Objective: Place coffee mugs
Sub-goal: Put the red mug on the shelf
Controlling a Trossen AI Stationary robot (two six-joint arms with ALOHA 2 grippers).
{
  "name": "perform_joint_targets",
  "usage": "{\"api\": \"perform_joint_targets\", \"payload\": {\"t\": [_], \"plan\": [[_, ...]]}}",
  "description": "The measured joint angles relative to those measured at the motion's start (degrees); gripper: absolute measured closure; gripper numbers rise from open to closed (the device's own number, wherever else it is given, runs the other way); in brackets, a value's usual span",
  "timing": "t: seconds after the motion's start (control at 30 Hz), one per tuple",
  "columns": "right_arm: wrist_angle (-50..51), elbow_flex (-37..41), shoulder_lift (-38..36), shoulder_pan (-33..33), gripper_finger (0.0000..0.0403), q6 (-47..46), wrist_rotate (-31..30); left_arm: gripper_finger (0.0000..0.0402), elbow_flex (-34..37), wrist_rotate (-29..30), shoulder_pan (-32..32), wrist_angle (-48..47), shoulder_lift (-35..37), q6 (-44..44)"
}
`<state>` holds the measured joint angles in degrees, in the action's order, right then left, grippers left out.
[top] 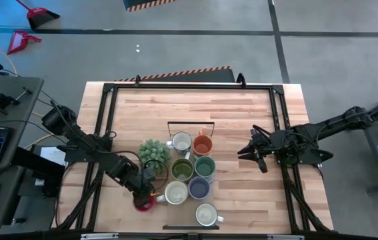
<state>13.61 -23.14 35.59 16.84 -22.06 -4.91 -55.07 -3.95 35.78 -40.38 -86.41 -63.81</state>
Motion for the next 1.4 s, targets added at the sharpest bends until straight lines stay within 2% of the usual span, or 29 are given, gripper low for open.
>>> {"api": "perform_joint_targets", "payload": {"t": [0.17,0.5,0.7,0.93,1.13,1.4], "plan": [[0.7,0.0,0.0,0.0,0.033,0.0,0.0,0.039,0.0,0.3,-0.2,-1.1,0.0,0.9],[1.8,0.0,0.0,0.0,0.033,0.0,0.0,0.0397,-0.3,1.3,-0.2,-3.4,0.1,2.9],[1.9,0.0,0.0,0.0,0.033,0.0,0.0,0.0397,-5.6,-0.6,-0.1,-10.7,0.2,4.0],[1.9,0.0,0.0,0.0,0.033,0.0,0.0,0.0397,-12.0,-0.2,0.6,-14.1,0.2,-0.2],[3.7,0.0,0.0,0.0,0.033,0.9,0.0,0.0397,-17.3,-0.5,4.2,-18.0,0.2,-4.6],[4.2,0.0,0.0,0.0,0.033,1.1,0.0,0.0397,-23.0,0.4,8.6,-18.6,-2.2,-14.1]]}}
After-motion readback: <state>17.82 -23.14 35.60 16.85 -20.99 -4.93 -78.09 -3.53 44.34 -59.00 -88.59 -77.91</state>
